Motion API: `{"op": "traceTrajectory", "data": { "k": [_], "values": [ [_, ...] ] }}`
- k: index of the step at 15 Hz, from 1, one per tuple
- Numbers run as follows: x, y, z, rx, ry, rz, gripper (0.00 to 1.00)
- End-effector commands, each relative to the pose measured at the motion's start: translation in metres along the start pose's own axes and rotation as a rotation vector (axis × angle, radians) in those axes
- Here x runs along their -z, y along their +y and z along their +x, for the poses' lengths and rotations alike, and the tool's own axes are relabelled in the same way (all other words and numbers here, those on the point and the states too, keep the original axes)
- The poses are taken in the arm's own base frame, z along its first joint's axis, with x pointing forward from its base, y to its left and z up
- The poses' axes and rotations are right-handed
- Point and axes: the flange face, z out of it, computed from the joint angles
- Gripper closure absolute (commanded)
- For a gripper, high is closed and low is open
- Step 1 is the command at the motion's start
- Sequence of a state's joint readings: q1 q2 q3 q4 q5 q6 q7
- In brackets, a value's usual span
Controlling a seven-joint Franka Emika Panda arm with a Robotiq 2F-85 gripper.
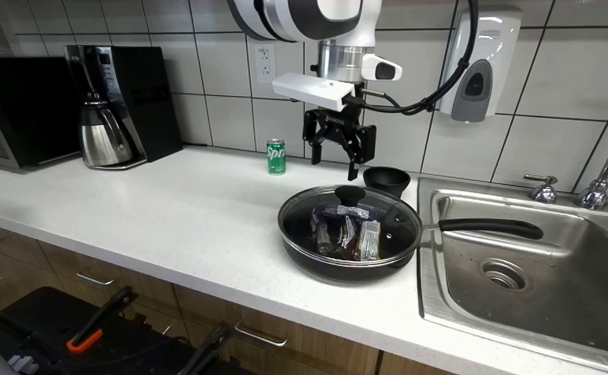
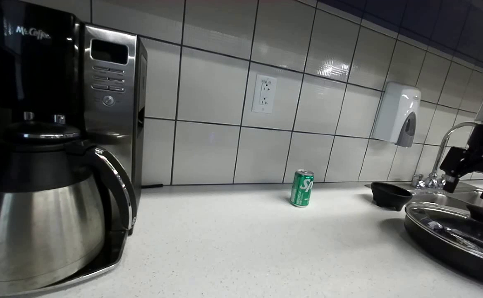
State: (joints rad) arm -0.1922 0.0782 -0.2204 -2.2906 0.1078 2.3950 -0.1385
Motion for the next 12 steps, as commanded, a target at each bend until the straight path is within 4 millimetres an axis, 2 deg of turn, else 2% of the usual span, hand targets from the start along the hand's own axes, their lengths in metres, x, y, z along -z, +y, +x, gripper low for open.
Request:
{"op": "traceTrajectory", "data": {
  "k": [1,7,12],
  "values": [
    [0.012,-0.025,-0.034,0.077,0.014,-0.011,0.00],
    [0.017,-0.061,-0.084,0.196,0.020,-0.048,0.00],
    [0.022,-0.081,-0.120,0.272,0.055,-0.058,0.00]
  ]
}}
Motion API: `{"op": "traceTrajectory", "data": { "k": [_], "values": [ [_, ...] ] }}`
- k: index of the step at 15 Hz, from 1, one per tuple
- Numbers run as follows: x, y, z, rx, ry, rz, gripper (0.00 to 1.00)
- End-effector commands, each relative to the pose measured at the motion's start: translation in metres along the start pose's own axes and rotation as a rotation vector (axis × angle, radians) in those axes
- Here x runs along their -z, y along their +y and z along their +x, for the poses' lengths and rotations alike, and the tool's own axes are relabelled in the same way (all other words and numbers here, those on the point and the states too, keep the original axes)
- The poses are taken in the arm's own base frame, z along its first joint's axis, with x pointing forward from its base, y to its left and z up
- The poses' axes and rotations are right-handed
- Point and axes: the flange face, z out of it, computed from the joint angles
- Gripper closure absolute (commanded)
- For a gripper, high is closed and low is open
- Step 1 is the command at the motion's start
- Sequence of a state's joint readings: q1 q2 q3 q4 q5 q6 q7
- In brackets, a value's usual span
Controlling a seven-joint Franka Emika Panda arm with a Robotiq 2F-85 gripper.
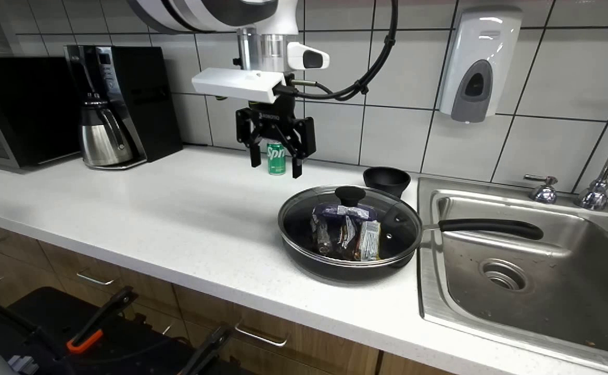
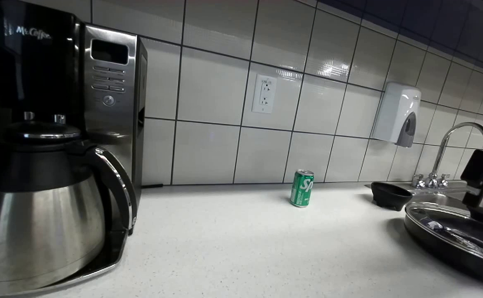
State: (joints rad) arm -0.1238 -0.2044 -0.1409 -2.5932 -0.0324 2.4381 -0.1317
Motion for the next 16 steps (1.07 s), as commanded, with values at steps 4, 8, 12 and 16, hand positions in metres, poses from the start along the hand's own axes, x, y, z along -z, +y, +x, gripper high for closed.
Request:
{"op": "traceTrajectory", "data": {
  "k": [4,8,12,16],
  "values": [
    [0.016,-0.028,-0.039,0.048,0.053,-0.007,0.00],
    [0.011,-0.024,-0.031,0.053,0.032,0.001,0.00],
    [0.011,-0.024,-0.031,0.053,0.032,0.001,0.00],
    [0.011,-0.024,-0.031,0.053,0.032,0.001,0.00]
  ]
}}
